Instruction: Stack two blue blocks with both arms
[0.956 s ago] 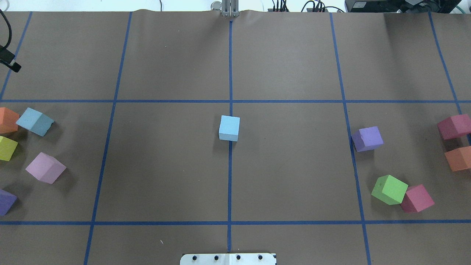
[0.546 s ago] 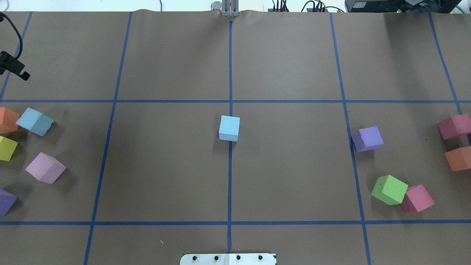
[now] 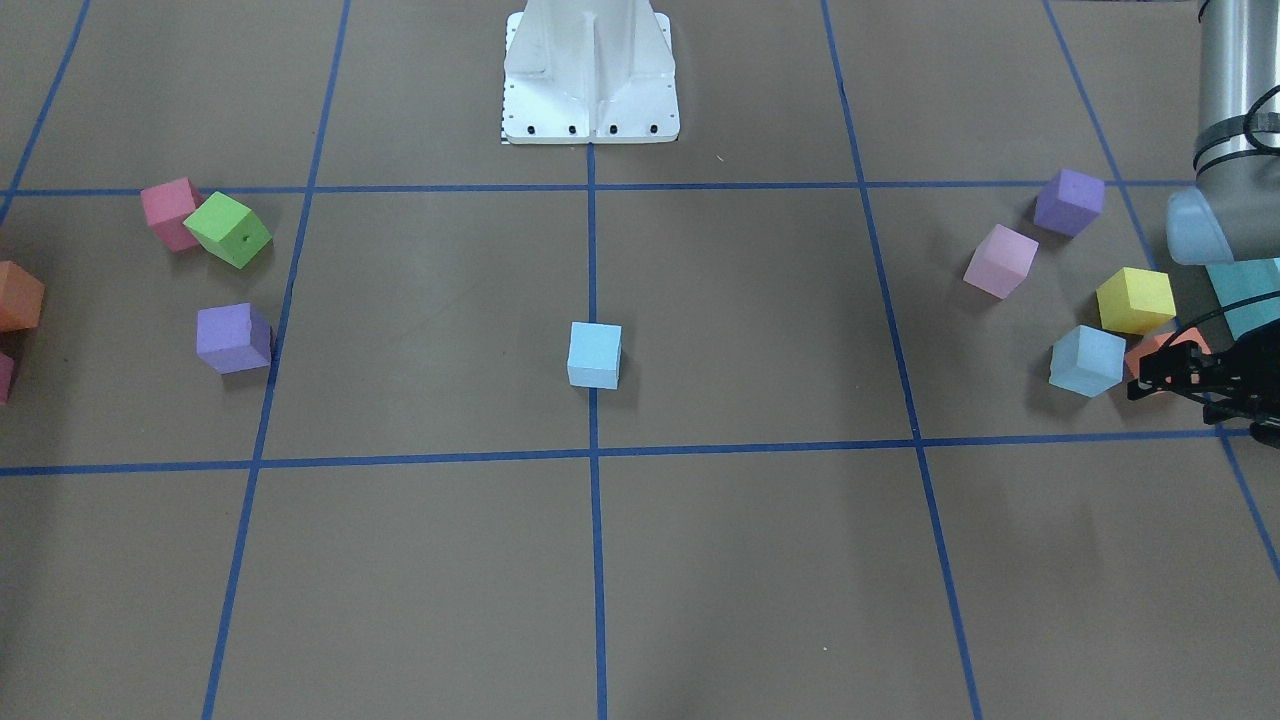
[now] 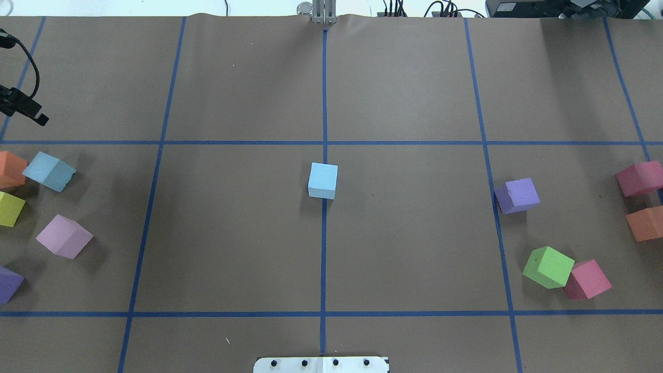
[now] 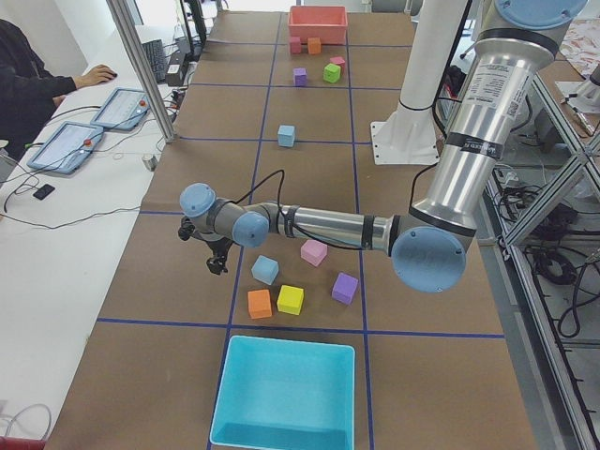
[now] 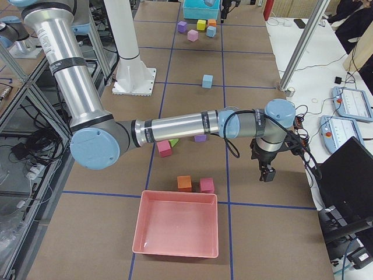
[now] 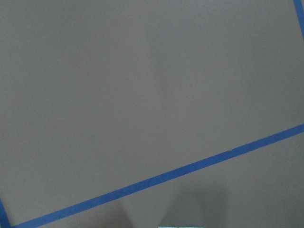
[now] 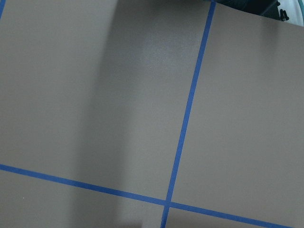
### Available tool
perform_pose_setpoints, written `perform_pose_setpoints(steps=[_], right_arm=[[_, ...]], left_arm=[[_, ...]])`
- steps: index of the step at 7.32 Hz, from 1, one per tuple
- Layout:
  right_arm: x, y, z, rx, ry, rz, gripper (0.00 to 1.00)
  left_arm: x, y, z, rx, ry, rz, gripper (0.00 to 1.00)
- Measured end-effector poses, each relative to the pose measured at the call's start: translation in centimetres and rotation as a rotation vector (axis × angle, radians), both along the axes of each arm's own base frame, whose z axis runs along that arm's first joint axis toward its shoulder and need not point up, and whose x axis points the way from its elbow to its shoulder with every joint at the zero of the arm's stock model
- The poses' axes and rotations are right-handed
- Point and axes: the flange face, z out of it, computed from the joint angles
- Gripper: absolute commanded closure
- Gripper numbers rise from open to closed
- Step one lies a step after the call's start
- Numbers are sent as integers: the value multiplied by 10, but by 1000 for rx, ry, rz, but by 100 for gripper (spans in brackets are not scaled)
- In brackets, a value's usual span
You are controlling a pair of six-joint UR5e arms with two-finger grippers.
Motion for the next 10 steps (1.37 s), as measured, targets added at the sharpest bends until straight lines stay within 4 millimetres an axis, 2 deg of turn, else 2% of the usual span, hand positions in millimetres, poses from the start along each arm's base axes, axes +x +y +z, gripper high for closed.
perform_pose_setpoints(steps=[3,6,10], right_arm=[[0,-1,-3,0,-1,5,0],[0,0,-5,3,-4,9,0],[0,-2,-10,7,-8,10,0]], left_arm=[[18,31,21,14,22,-65,2],[31,39,15,0,24,-94,2],[49,52,20,-7,-16,-97,2]])
